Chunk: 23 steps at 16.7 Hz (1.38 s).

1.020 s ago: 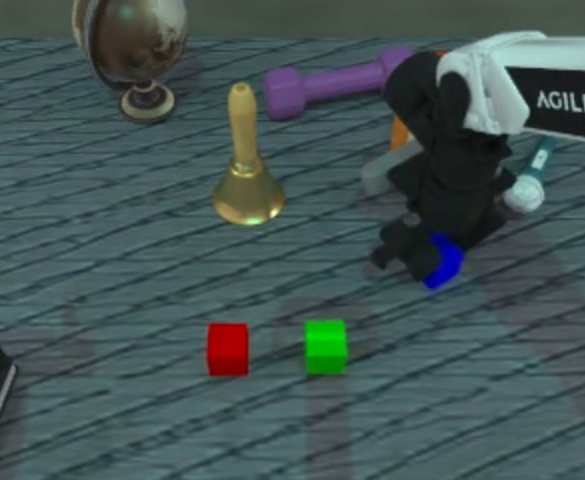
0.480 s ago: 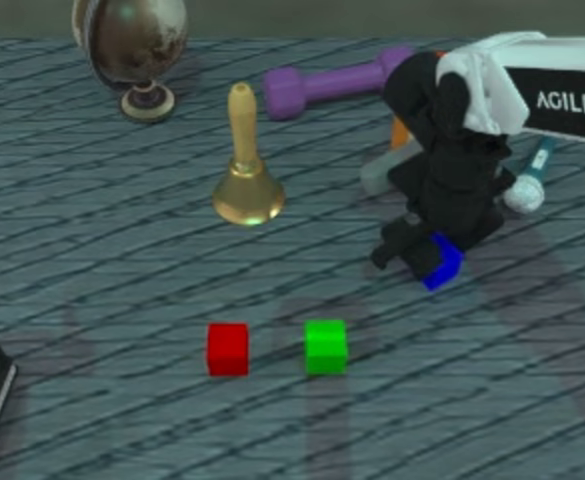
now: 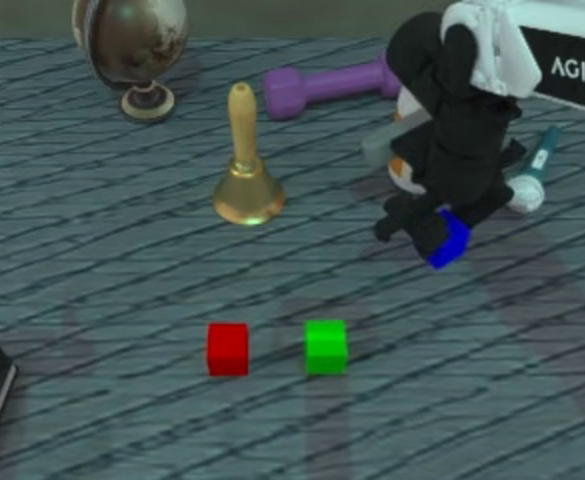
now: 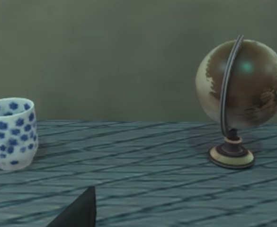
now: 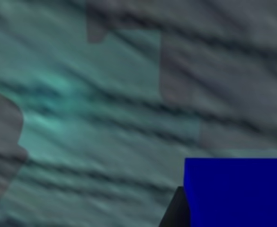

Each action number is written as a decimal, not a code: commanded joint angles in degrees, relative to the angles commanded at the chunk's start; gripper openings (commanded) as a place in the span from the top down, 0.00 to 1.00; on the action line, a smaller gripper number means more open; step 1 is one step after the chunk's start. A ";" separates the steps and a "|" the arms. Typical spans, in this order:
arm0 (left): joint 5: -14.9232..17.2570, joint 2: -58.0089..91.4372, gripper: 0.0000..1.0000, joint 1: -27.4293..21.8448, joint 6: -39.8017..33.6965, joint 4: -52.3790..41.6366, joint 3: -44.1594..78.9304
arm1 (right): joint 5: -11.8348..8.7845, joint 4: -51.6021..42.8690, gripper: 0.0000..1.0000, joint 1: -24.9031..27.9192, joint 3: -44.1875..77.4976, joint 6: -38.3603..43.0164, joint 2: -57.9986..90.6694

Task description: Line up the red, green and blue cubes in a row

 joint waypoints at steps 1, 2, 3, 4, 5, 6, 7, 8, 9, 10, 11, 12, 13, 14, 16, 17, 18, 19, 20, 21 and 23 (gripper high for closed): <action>0.00 0.00 0.00 0.00 0.00 0.00 0.00 | -0.01 -2.05 1.00 0.08 1.37 -0.03 -0.61; 0.00 0.00 0.00 0.00 0.00 0.00 0.00 | -0.01 -3.49 1.00 0.14 2.48 -0.05 -1.17; 0.00 0.00 0.00 0.00 0.00 0.00 0.00 | -0.01 -4.33 1.00 0.17 3.20 -0.07 -1.60; 0.00 0.00 0.00 0.00 0.00 0.00 0.00 | -0.01 -4.56 1.00 0.18 3.39 -0.08 -1.75; 0.00 0.00 0.00 0.00 0.00 0.00 0.00 | -0.01 -4.56 1.00 0.18 3.39 -0.08 -1.75; 0.00 0.00 0.00 0.00 0.00 0.00 0.00 | -0.01 -4.56 1.00 0.18 3.39 -0.08 -1.75; 0.00 0.00 0.00 0.00 0.00 0.00 0.00 | -0.03 -4.43 1.00 -0.12 3.28 0.01 -1.55; 0.00 0.00 0.00 0.00 0.00 0.00 0.00 | -0.03 -4.43 1.00 -0.06 3.24 0.14 -1.58; 0.00 0.00 0.00 0.00 0.00 0.00 0.00 | -0.02 -4.40 1.00 0.21 2.99 0.80 -1.80; 0.00 0.00 0.00 0.00 0.00 0.00 0.00 | 0.00 -4.32 1.00 0.66 2.45 2.06 -2.28; 0.00 0.00 0.00 0.00 0.00 0.00 0.00 | 0.03 -4.19 1.00 1.25 1.65 3.91 -2.98; 0.00 0.00 0.00 0.00 0.00 0.00 0.00 | 0.06 -4.04 1.00 1.94 0.61 6.30 -3.87; 0.00 0.00 0.00 0.00 0.00 0.00 0.00 | 0.10 -3.86 1.00 2.74 -0.68 9.34 -4.92; 0.00 0.00 0.00 0.00 0.00 0.00 0.00 | 0.14 -3.66 1.00 3.62 -2.17 12.91 -6.10; 0.00 0.00 0.00 0.00 0.00 0.00 0.00 | 0.23 -3.26 1.00 5.58 -5.64 21.23 -8.74; 0.00 0.00 0.00 0.00 0.00 0.00 0.00 | 0.27 -3.06 1.00 6.61 -7.47 25.62 -10.10; 0.00 0.00 0.00 0.00 0.00 0.00 0.00 | 0.30 -2.85 1.00 7.64 -9.28 29.93 -11.49; 0.00 0.00 0.00 0.00 0.00 0.00 0.00 | 0.34 -2.61 1.00 8.64 -11.01 33.97 -12.85; 0.00 0.00 0.00 0.00 0.00 0.00 0.00 | 0.39 -2.34 1.00 9.59 -12.62 37.54 -14.20; 0.00 0.00 0.00 0.00 0.00 0.00 0.00 | 0.43 -2.03 1.00 10.43 -14.07 40.49 -15.49; 0.00 0.00 0.00 0.00 0.00 0.00 0.00 | 0.52 -1.43 1.00 11.69 -16.26 44.60 -17.65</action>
